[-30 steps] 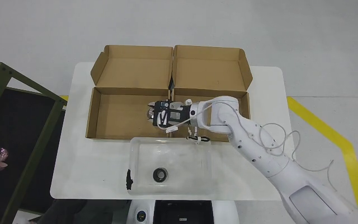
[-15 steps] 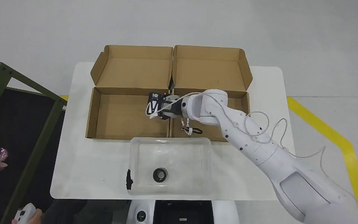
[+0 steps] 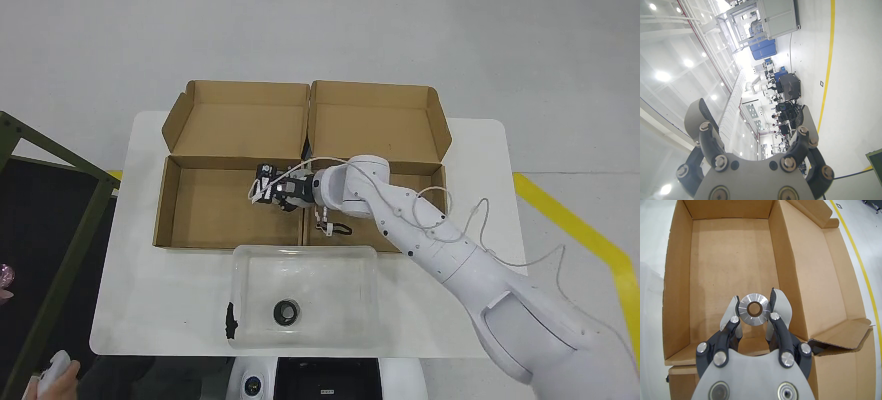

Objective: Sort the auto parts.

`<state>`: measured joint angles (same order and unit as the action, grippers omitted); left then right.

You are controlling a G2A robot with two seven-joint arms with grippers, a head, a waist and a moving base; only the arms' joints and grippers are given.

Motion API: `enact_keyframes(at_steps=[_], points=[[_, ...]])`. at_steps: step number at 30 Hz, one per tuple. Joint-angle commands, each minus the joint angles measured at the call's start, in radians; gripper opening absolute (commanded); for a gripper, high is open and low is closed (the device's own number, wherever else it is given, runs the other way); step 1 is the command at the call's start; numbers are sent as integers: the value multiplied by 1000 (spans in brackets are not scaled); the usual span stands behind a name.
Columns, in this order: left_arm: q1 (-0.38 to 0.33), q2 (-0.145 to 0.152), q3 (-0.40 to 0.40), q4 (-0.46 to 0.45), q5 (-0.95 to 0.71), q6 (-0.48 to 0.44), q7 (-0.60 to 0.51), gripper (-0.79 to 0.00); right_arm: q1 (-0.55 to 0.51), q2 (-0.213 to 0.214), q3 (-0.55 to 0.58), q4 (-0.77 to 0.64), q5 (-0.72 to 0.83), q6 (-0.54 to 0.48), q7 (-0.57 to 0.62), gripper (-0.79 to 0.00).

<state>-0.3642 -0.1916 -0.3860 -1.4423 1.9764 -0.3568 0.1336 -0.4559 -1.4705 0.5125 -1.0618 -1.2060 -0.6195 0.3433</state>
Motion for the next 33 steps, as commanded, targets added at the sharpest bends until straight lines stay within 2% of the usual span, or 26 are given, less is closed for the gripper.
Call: enact_keyframes(at_steps=[1,10,12,15,17,22,26,33], points=[[0,0,0,0,0,0,0,0,8,-12,-10,21,-1,0,3,-785],[0,0,0,0,0,0,0,0,39,-63,-49,114,-23,7,19,-785],[0,0,0,0,0,0,0,0,43,-72,-53,128,-28,8,20,-739],[0,0,0,0,0,0,0,0,49,-84,-59,147,-47,15,28,-597],[0,0,0,0,0,0,0,0,51,-90,-60,158,-52,15,27,-548],[0,0,0,0,0,0,0,0,53,-103,-59,182,-64,9,16,-508],[0,0,0,0,0,0,0,0,54,-111,-58,188,-79,-1,14,-446],[0,0,0,0,0,0,0,0,55,-106,-30,119,-108,-18,15,-425]])
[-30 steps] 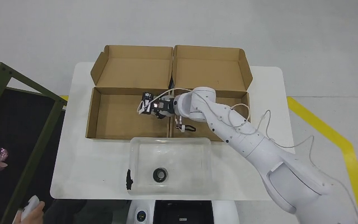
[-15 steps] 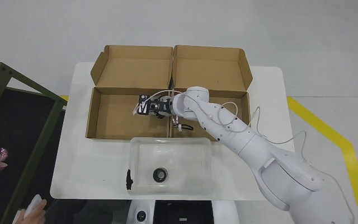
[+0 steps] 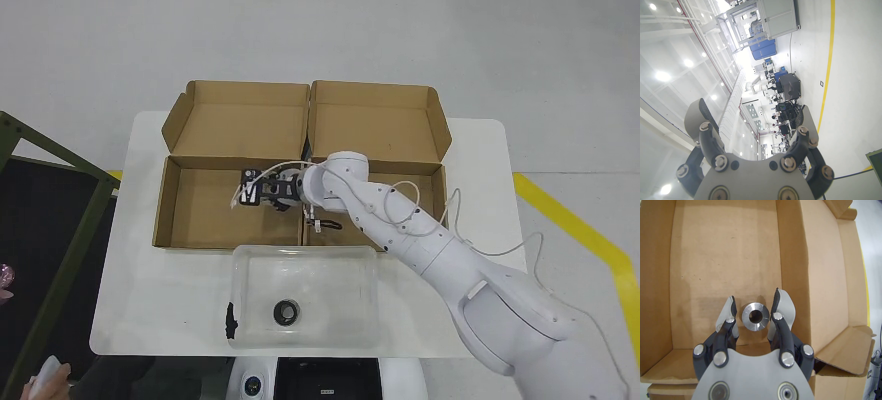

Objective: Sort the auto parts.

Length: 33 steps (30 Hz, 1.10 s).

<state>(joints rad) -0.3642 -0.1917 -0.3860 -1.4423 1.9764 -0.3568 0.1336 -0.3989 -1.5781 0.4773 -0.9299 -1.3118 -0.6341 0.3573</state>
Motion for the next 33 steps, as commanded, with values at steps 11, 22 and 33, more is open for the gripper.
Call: enact_keyframes(at_steps=[11,22,33], points=[[0,0,0,0,0,0,0,0,-79,49,96,-237,-21,-57,46,-413],[0,0,0,0,0,0,0,0,-281,127,243,-535,41,-185,85,-394],[0,0,0,0,0,0,0,0,-512,199,349,-784,1,-274,155,-394]])
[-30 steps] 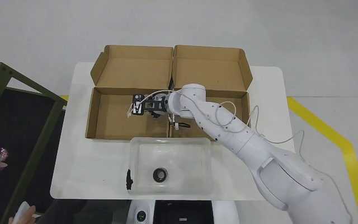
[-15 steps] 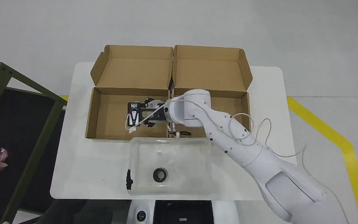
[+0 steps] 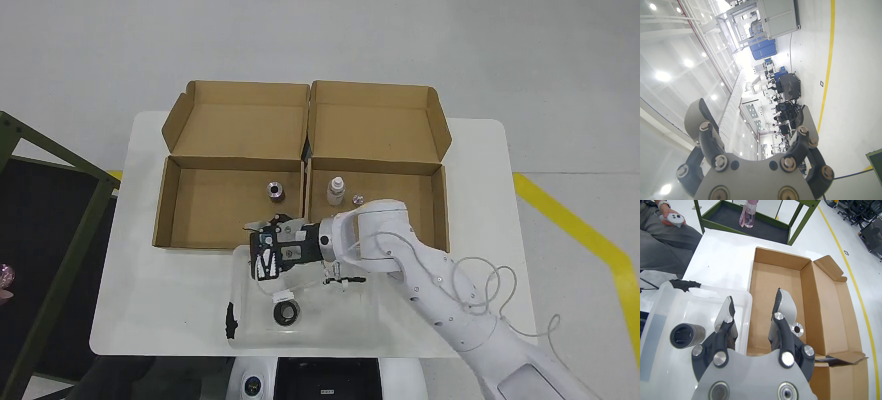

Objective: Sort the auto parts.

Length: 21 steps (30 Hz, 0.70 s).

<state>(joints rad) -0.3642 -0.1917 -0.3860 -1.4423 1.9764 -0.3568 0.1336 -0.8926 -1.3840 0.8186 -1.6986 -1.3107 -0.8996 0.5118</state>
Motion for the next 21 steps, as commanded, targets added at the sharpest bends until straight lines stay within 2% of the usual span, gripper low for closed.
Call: enact_keyframes(at_steps=[1,11,21], points=[[0,0,0,0,0,0,0,0,-35,11,15,-30,-5,-20,5,-394],[0,0,0,0,0,0,0,0,-173,53,46,-141,-39,-97,30,-354],[0,0,0,0,0,0,0,0,-253,83,31,-159,-82,-113,27,-332]])
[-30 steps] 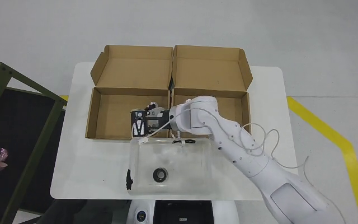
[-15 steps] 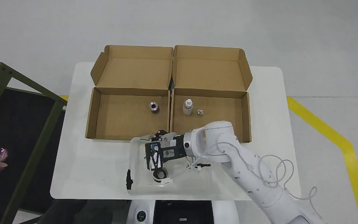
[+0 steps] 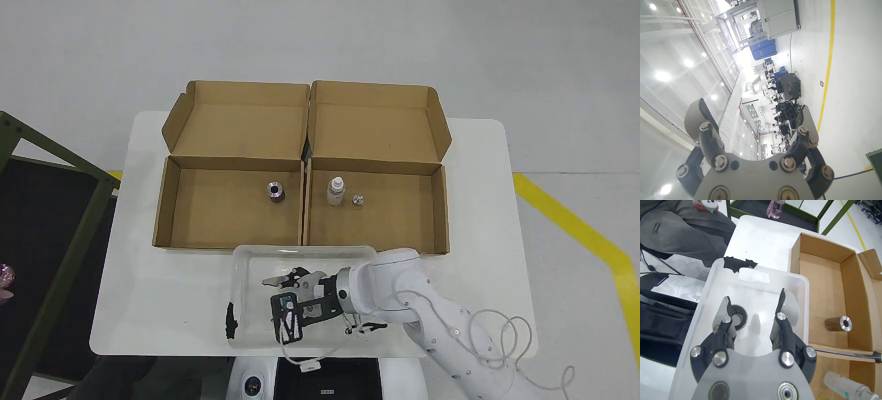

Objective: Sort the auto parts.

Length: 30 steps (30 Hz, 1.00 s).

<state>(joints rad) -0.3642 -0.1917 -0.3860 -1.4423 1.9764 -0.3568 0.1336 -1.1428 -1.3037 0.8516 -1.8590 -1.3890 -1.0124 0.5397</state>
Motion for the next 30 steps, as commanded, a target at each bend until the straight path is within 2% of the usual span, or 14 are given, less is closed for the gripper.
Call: enact_keyframes(at_steps=[1,17,25,30], points=[[0,0,0,0,0,0,0,0,-6,5,-5,4,-8,0,-2,-326],[0,0,0,0,0,0,0,0,-25,39,-32,36,-64,1,-32,-286],[0,0,0,0,0,0,0,0,-2,40,-56,81,-95,15,-58,-286],[0,0,0,0,0,0,0,0,21,36,-84,116,-108,24,-73,-246]])
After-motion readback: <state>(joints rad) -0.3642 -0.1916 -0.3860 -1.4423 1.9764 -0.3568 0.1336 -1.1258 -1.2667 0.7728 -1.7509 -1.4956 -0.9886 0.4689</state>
